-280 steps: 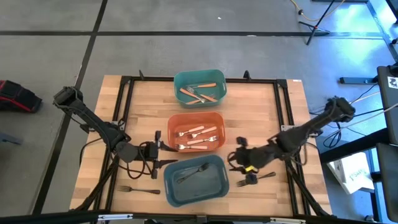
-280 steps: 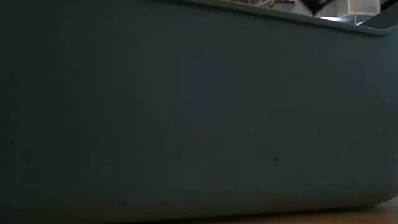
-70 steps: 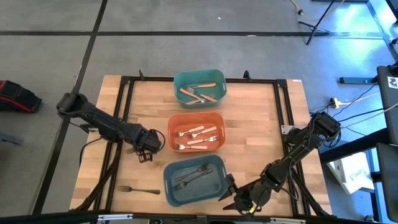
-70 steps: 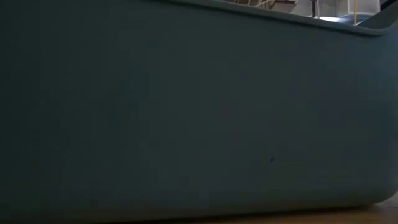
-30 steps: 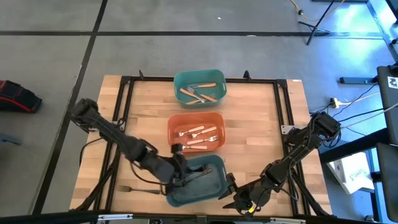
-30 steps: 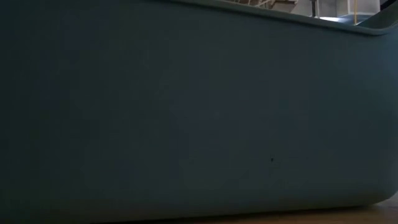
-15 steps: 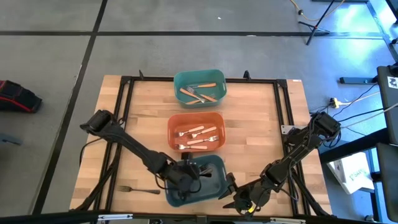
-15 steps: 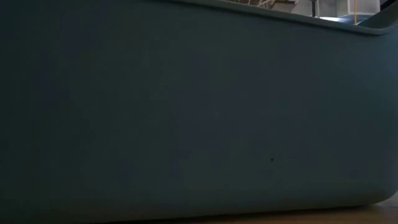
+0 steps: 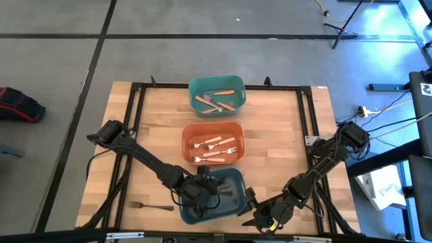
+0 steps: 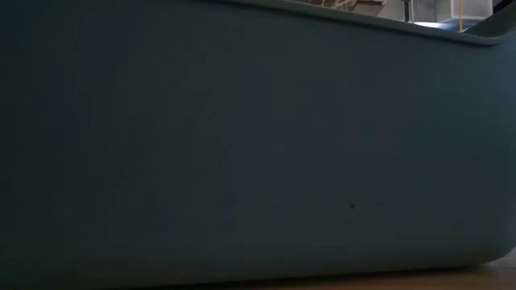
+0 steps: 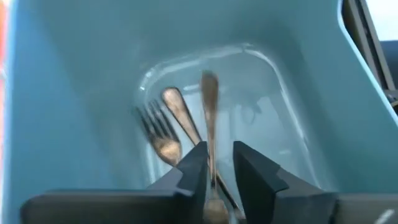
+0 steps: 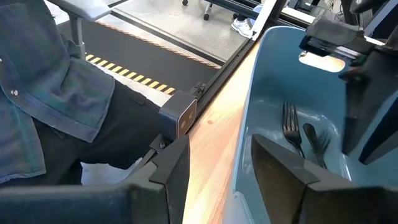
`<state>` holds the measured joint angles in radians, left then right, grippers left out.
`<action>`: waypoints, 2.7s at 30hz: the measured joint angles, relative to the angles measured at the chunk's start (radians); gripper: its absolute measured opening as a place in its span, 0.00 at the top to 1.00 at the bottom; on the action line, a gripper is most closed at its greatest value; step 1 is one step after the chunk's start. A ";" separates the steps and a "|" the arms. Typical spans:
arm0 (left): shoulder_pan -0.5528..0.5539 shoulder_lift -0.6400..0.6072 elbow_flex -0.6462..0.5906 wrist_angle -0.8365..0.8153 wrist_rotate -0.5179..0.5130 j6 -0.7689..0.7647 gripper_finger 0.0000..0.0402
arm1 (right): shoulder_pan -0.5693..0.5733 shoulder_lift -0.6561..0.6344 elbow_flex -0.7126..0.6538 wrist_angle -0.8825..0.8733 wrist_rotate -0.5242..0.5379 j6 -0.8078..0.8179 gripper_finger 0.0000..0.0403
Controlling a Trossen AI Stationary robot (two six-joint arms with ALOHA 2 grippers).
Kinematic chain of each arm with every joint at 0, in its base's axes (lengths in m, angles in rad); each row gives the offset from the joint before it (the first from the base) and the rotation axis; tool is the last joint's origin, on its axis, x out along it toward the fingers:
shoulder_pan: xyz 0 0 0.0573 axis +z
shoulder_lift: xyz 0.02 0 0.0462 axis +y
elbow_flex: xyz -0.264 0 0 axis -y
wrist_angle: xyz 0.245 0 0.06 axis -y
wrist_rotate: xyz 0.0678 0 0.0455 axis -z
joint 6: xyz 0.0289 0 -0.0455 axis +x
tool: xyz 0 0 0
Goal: Sort silverware by color (type)
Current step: Put the black fork into the blue bin
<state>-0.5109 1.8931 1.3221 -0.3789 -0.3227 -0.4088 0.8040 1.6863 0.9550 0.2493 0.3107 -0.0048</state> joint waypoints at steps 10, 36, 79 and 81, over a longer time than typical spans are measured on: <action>-0.044 -0.172 0.064 -0.167 0.012 0.000 0.71 | 0.000 0.000 0.000 -0.003 -0.001 0.000 0.60; -0.478 -0.385 -0.208 -0.596 0.066 -0.761 0.72 | -0.001 0.000 0.000 -0.013 0.016 0.000 0.60; -0.522 -0.300 -0.553 -0.081 0.268 -0.874 0.97 | -0.021 0.000 0.000 -0.014 0.013 -0.024 0.60; -0.515 -0.309 -0.526 -0.124 0.266 -0.851 0.97 | -0.021 0.000 0.000 -0.014 0.013 -0.024 0.60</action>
<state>-1.0264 1.5839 0.7963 -0.5028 -0.0566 -1.2602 0.7830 1.6863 0.9550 0.2357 0.3233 -0.0288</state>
